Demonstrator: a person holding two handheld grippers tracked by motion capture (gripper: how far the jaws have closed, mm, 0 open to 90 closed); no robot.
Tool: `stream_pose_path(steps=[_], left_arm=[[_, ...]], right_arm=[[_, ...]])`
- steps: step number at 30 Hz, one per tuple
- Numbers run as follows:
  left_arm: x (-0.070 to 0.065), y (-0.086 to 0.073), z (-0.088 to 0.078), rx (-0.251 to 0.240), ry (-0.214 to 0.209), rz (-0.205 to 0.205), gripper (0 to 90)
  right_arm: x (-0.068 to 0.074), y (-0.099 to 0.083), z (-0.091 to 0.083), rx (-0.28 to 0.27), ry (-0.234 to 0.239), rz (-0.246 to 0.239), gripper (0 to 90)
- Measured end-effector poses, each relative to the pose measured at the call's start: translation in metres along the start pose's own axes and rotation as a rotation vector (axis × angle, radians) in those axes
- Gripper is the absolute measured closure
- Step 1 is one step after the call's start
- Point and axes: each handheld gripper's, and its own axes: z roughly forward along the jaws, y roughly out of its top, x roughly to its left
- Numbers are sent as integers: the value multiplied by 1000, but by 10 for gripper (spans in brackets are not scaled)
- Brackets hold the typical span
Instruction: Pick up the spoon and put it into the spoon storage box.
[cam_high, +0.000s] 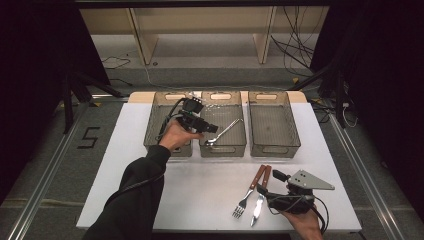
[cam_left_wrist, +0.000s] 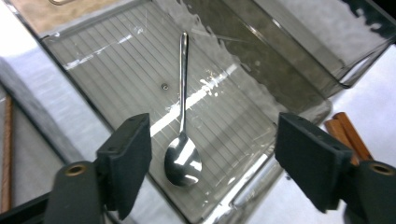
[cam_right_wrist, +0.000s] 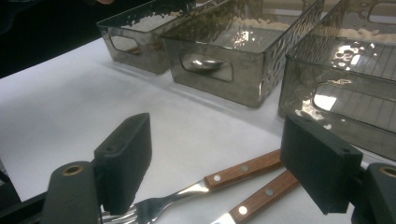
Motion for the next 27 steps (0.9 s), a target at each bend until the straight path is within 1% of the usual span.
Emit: stream_pose_path(steps=[1,4,7,8,10,12,13,14,15,18,20,23,25,27], left_arm=[[-1,-2,-5,-9,0,-2,252],[-2,-11,-20,-32,-4,11,228],[-3,-22,-37,-68,-5,10,209],[-4,-26,-42,-87,-6,5,208],[-5,-36,-52,-113,0,13,204],[-5,-47,-61,-143,-2,10,202],[-5,-52,-64,-147,1,10,202],[-5,-57,-67,-153,4,13,198],[-5,-62,-70,-161,6,4,194],[-5,-76,-76,-185,14,7,188],[-2,-85,-79,-186,22,12,188],[-1,-94,-85,-212,18,-3,179],[-1,-99,-88,-220,15,4,177],[-3,-107,-88,-220,24,15,173]], right_arm=[[0,0,0,3,1,1,257],[0,0,0,5,0,4,257],[0,0,0,3,-3,3,257],[0,0,0,4,-3,2,257],[0,0,0,4,-4,2,257],[0,0,0,3,-6,2,257],[0,0,0,3,-7,4,257],[0,0,0,4,-8,6,257],[-1,0,0,5,-9,6,257],[-1,0,0,3,-11,5,257],[-1,0,0,4,-13,3,257],[0,0,0,4,-13,5,257],[0,0,0,4,-13,4,257],[0,0,0,6,-13,5,257]])
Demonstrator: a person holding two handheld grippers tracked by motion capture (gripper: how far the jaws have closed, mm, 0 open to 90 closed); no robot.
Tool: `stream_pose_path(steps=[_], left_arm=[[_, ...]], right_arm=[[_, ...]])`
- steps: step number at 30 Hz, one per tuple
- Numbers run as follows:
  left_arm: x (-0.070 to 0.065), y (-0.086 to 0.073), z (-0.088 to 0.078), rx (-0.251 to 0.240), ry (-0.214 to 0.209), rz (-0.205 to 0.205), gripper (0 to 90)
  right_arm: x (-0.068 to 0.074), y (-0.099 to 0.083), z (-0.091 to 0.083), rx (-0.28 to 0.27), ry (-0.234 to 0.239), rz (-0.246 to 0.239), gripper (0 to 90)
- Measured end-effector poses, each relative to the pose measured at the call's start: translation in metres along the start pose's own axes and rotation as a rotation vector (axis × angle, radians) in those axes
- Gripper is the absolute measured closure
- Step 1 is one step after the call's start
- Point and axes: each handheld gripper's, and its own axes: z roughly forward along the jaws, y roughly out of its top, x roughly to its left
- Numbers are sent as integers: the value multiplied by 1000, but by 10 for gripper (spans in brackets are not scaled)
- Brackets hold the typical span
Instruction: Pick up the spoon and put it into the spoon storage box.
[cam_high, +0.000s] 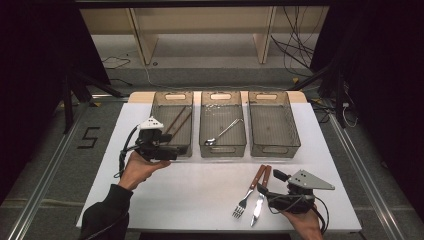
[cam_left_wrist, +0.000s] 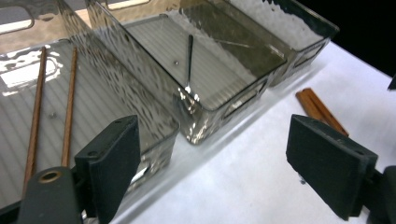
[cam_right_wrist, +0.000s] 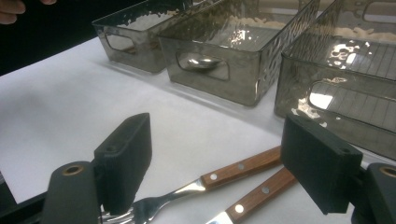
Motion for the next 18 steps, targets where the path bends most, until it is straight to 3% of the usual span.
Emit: stream_pose_path(steps=[7,10,14,18], left_arm=[[-2,-28,-5,-26,-21,-17,169],[-3,-38,-6,-14,-28,-12,165],[-5,-49,-10,-22,-15,11,164],[-4,-57,-15,-46,-21,5,164]], right_arm=[[-1,-1,1,3,-1,4,258],[0,-1,1,12,-1,2,259],[-1,-1,2,10,-1,0,259],[-2,-1,2,13,-2,6,259]])
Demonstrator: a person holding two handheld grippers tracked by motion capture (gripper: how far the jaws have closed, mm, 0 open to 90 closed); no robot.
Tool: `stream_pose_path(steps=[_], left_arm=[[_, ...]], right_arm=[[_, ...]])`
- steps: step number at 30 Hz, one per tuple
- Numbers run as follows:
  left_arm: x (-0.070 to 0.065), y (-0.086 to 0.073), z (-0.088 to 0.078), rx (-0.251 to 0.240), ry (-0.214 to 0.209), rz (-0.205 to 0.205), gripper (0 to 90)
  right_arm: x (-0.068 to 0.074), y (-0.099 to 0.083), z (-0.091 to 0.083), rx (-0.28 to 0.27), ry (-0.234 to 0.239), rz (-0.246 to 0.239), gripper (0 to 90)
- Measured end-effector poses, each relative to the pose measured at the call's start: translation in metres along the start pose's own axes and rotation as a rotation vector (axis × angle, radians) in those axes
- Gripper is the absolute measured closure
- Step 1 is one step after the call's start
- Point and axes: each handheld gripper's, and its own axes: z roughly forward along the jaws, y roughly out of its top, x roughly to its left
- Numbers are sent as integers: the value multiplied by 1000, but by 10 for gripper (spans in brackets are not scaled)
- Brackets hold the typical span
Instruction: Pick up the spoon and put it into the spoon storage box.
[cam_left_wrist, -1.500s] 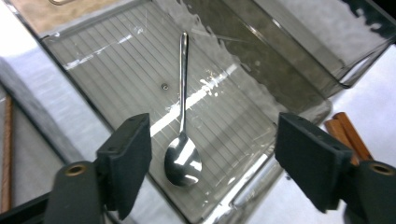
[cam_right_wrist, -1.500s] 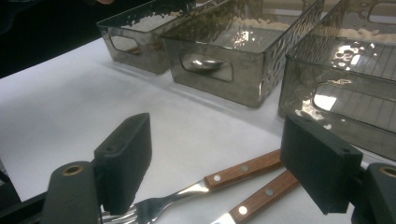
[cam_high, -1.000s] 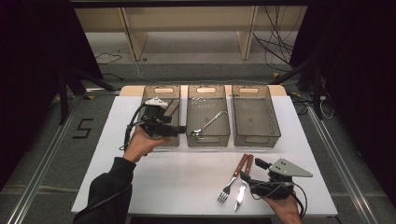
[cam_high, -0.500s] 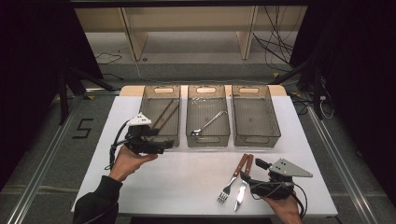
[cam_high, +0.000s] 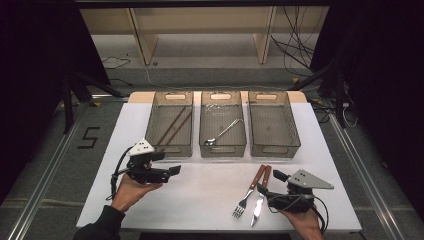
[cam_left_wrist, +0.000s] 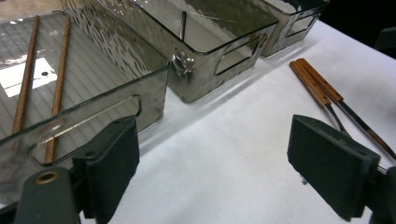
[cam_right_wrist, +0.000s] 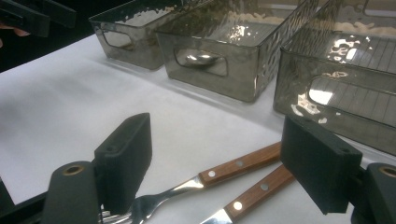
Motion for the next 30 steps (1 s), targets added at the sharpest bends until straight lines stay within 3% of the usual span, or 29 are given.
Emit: stream_pose_path(steps=[11,30], left_arm=[[2,-20,-11,-38,-9,1,157],[2,-35,-21,-75,30,7,156]], right_arm=[[-2,-1,0,4,-1,10,263],[-4,-2,-1,6,-14,15,266]])
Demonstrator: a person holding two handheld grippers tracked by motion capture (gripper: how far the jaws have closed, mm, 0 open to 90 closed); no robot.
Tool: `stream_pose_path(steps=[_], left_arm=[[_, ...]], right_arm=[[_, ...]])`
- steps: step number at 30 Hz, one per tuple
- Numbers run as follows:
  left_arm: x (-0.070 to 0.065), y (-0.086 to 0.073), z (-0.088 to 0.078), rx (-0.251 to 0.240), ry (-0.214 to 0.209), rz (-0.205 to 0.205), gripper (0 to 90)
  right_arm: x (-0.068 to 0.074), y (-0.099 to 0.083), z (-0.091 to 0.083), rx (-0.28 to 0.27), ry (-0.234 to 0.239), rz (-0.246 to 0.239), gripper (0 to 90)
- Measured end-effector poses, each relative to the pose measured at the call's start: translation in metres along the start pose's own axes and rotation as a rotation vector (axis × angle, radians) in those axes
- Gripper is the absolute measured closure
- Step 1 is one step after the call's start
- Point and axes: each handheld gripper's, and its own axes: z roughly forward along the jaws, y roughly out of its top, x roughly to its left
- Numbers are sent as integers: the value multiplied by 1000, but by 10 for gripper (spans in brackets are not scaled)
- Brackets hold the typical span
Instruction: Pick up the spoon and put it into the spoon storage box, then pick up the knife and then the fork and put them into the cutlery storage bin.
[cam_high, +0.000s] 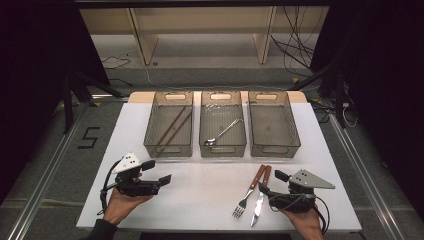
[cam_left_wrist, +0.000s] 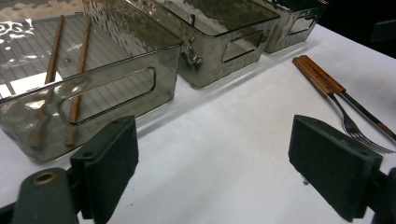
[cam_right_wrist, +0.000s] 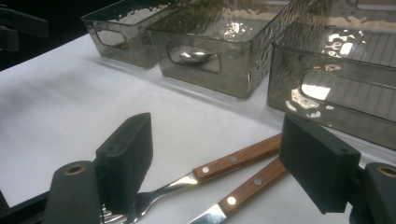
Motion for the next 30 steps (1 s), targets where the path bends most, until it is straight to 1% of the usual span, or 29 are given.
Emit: stream_pose_path(steps=[2,5,7,9,11,15,17,20,21,22,23,25,30], left_arm=[[0,-1,-1,-6,1,-2,156],[-1,-2,-1,0,5,2,156],[0,-3,-1,-2,8,0,156],[0,-3,-1,-5,10,1,156],[0,-3,-2,-6,13,6,156],[0,-3,-2,-13,20,7,156],[0,-2,-3,-15,21,9,156],[-1,-3,-2,-19,24,8,156],[-1,-3,-2,-20,22,8,156],[-2,-4,-2,-20,23,8,156],[-2,-4,-2,-16,26,18,156],[-2,-4,-2,-19,21,16,156],[-1,-6,-5,-39,28,11,156]], right_arm=[[0,0,0,0,0,2,266],[0,1,1,7,4,4,269],[0,2,3,17,-2,-6,288],[-3,3,6,32,-3,-4,354],[-6,4,9,52,-7,-16,448],[-14,8,16,103,-10,-16,619],[-18,10,19,125,-9,-25,692],[-22,15,23,147,-19,-39,777],[-24,16,25,156,-25,-37,808],[-26,17,28,162,-28,-39,834],[-27,18,30,176,-30,-38,855],[-30,19,36,206,-40,-46,889],[-38,20,52,259,-64,-39,900]])
